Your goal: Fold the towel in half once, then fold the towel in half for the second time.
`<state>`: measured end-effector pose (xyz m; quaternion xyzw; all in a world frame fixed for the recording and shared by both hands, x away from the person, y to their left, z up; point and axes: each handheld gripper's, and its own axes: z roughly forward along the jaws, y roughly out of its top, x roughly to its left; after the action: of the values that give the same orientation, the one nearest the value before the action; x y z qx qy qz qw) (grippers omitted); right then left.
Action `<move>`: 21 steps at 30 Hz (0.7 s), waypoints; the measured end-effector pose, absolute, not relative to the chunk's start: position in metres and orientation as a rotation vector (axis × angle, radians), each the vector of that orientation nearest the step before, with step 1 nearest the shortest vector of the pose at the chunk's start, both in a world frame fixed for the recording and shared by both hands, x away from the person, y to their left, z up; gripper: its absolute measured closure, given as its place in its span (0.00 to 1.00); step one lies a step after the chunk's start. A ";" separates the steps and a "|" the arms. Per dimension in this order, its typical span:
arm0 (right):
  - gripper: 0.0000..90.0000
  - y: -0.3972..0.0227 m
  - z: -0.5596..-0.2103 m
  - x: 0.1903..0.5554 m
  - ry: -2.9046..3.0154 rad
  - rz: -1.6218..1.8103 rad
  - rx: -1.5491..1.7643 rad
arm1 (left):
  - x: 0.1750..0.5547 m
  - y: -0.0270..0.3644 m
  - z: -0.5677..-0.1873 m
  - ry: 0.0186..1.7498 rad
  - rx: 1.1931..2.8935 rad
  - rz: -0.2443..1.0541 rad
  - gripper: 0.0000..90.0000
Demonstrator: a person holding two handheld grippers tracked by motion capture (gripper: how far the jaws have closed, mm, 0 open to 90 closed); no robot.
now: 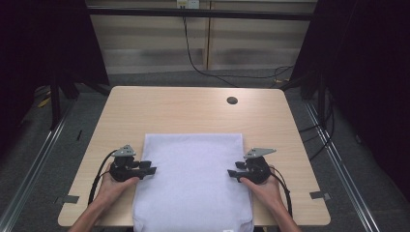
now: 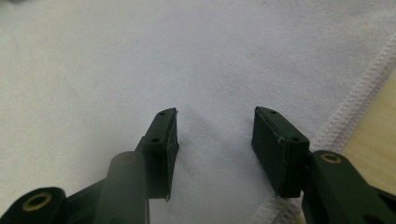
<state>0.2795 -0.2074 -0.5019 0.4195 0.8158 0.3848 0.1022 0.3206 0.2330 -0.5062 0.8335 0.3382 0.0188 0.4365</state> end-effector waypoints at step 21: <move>0.56 -0.219 -0.498 0.232 2.481 1.155 1.226 | 0.287 0.234 -0.504 0.795 2.101 -0.035 0.66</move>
<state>0.2325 -0.2191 -0.4983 0.4078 0.8252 0.3843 0.0715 0.2869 0.2337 -0.5038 0.8430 0.3189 -0.0142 0.4329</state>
